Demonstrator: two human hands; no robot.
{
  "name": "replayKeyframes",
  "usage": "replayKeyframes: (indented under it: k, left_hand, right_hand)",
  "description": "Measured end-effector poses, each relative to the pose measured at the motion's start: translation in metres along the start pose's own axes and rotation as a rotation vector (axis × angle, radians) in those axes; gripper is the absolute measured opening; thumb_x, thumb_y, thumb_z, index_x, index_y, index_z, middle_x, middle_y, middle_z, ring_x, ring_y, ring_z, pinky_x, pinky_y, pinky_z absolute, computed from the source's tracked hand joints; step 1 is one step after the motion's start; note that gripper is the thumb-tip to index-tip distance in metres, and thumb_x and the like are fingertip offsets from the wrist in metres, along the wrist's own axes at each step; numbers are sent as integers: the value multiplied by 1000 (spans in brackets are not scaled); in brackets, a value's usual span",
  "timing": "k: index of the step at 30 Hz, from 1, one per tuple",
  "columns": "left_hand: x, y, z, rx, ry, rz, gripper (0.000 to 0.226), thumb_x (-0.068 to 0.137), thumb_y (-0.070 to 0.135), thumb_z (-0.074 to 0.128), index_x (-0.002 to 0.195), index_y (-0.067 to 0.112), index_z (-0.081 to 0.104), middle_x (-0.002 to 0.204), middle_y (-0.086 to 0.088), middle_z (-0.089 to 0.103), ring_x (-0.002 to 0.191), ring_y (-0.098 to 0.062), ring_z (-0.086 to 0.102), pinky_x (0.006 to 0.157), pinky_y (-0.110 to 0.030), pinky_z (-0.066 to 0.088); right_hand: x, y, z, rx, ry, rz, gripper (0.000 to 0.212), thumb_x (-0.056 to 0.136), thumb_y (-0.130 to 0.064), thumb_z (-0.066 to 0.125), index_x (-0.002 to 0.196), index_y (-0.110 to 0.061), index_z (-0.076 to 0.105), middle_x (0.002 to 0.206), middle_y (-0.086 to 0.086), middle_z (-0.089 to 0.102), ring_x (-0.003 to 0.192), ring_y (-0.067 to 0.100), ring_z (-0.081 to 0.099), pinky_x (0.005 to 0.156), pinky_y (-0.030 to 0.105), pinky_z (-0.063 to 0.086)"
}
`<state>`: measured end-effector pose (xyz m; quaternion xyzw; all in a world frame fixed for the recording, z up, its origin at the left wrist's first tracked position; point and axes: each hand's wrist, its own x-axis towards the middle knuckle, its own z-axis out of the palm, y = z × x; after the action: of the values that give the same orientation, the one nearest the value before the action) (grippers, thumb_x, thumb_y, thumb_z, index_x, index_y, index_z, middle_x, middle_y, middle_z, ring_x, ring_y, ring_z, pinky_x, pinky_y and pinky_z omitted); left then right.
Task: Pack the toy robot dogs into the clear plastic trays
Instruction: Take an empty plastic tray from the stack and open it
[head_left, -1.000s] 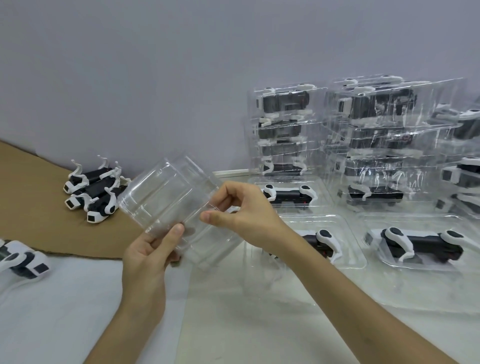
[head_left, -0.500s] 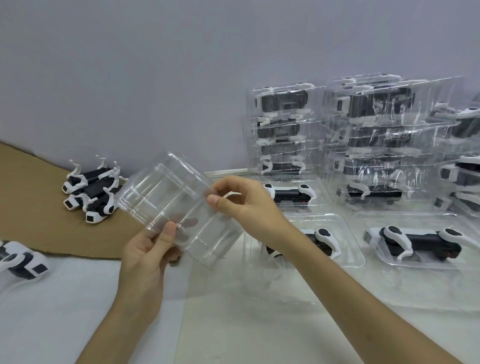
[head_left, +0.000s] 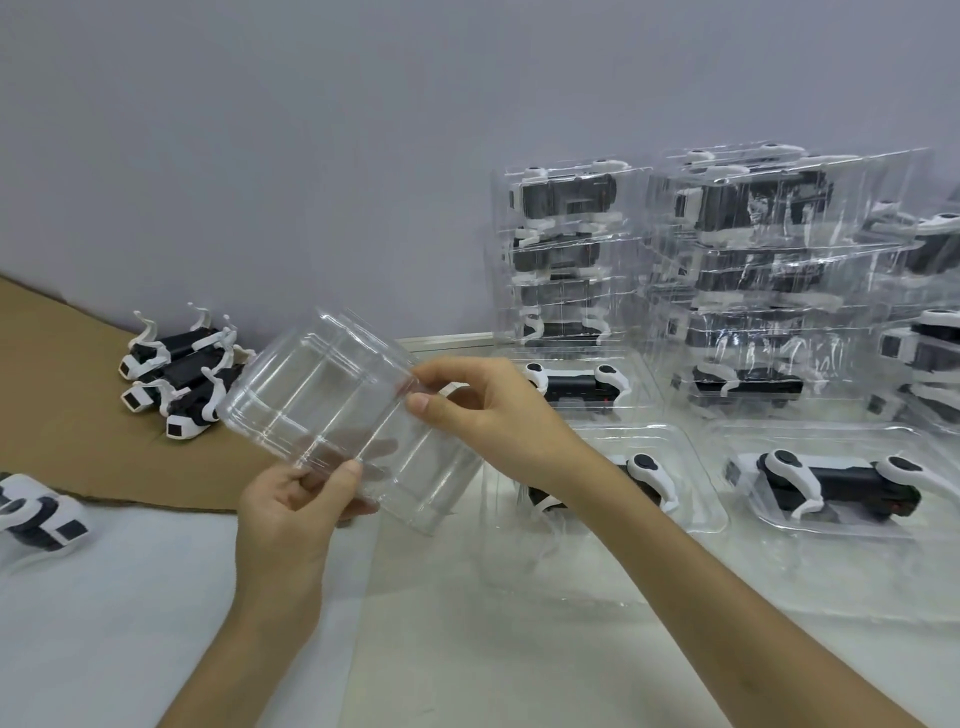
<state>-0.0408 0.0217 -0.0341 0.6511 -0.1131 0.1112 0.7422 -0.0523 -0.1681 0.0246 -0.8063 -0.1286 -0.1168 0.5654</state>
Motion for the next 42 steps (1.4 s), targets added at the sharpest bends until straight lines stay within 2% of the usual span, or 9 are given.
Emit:
replayKeyframes:
  k: [4, 9, 12, 18, 24, 29, 34, 38, 42]
  left_hand:
    - [1, 3, 0, -81, 14, -53, 30, 92, -3, 55, 81, 16, 75, 84, -5, 77, 65, -17, 63, 66, -35, 44]
    - [4, 6, -5, -132, -47, -62, 39, 89, -5, 48, 82, 19, 79, 86, -8, 77, 62, -21, 58, 54, -26, 46]
    - [4, 5, -6, -82, -97, -28, 34, 90, -1, 53, 90, 20, 79, 96, -11, 78, 63, -18, 62, 55, -25, 48]
    - [8, 4, -11, -25, -205, -14, 23, 80, 25, 69, 100, 22, 79, 103, -9, 78, 66, -21, 63, 68, -39, 44]
    - [10, 6, -14, 7, -234, 15, 23, 75, 34, 75, 96, 25, 81, 95, -7, 79, 65, -19, 70, 73, -44, 47]
    - [7, -1, -8, -21, -91, 21, 22, 77, 19, 63, 89, 27, 80, 88, -3, 79, 63, -20, 64, 66, -38, 51]
    - [11, -1, -11, -95, -53, -15, 22, 78, 14, 60, 80, 23, 80, 78, -2, 77, 60, -15, 65, 54, -25, 53]
    - [10, 2, -15, -23, -138, -5, 23, 73, 35, 78, 91, 21, 81, 82, -9, 76, 69, -23, 66, 69, -44, 51]
    - [8, 4, -11, -34, -93, 21, 13, 81, 29, 77, 93, 24, 80, 90, -5, 78, 74, -22, 67, 74, -48, 50]
  right_hand:
    - [-1, 0, 10, -60, -25, -39, 18, 96, -19, 68, 111, -12, 74, 99, 8, 68, 74, 15, 57, 77, 33, 50]
    - [0, 3, 11, 20, -21, -10, 17, 96, -18, 68, 110, -11, 73, 90, -1, 66, 76, 13, 59, 77, 35, 52]
    - [0, 5, 5, 81, -30, 4, 13, 95, -17, 68, 106, -13, 75, 88, -7, 66, 77, 11, 60, 73, 22, 51]
    - [3, 8, -5, 113, -45, 15, 9, 94, -20, 70, 98, -25, 76, 105, 8, 72, 86, 15, 65, 90, 38, 54]
    - [3, 10, -10, 159, -56, 31, 9, 94, -20, 69, 97, -25, 76, 94, -8, 72, 82, 5, 63, 73, 14, 44]
    - [0, 4, 0, 138, -62, 40, 12, 94, -17, 71, 105, -13, 74, 103, 12, 70, 82, 14, 64, 81, 35, 56]
    - [-3, -4, 16, -21, -27, -18, 15, 94, -18, 70, 108, -15, 72, 90, -1, 63, 79, 28, 63, 78, 37, 54]
    - [-4, -6, 14, -93, -28, -48, 23, 90, -20, 74, 112, -15, 68, 91, 1, 65, 77, 22, 64, 71, 24, 49]
    - [-5, -5, 14, -71, -39, -44, 21, 88, -23, 78, 106, -20, 69, 87, -2, 62, 77, 22, 63, 67, 16, 43]
